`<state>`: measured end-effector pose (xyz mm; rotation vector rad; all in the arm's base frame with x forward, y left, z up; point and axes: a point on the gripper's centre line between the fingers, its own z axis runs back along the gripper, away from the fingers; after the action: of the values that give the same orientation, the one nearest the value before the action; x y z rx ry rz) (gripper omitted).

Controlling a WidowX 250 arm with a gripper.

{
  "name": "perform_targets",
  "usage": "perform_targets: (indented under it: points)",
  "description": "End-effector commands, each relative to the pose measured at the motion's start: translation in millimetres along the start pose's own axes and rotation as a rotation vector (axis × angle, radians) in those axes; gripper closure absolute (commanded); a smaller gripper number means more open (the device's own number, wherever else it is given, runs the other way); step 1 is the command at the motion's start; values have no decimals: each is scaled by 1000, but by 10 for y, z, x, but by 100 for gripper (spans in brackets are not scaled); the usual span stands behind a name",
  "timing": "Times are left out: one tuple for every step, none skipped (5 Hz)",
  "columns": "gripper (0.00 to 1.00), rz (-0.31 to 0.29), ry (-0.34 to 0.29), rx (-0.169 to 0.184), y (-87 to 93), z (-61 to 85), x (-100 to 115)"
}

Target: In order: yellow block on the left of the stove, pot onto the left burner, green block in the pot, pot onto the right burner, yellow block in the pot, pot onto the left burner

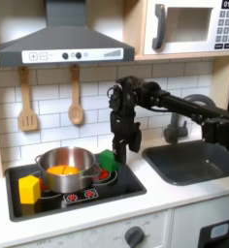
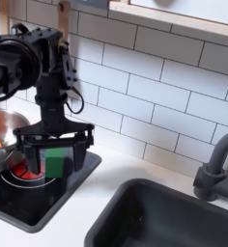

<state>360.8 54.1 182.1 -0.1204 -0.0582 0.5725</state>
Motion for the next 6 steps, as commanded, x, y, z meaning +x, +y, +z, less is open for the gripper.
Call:
perform_targets:
  points:
    - [0, 16, -11, -22, -64, 110, 19]
    - [0, 46, -18, -22, -27, 128, 61]
    - [0, 49, -23, -18, -26, 131, 98]
    - [0, 52, -11, -17, -50, 83, 125]
    - [0, 54, -10, -13, -57, 56, 173]
    - [0, 59, -11, -13, -54, 48, 211]
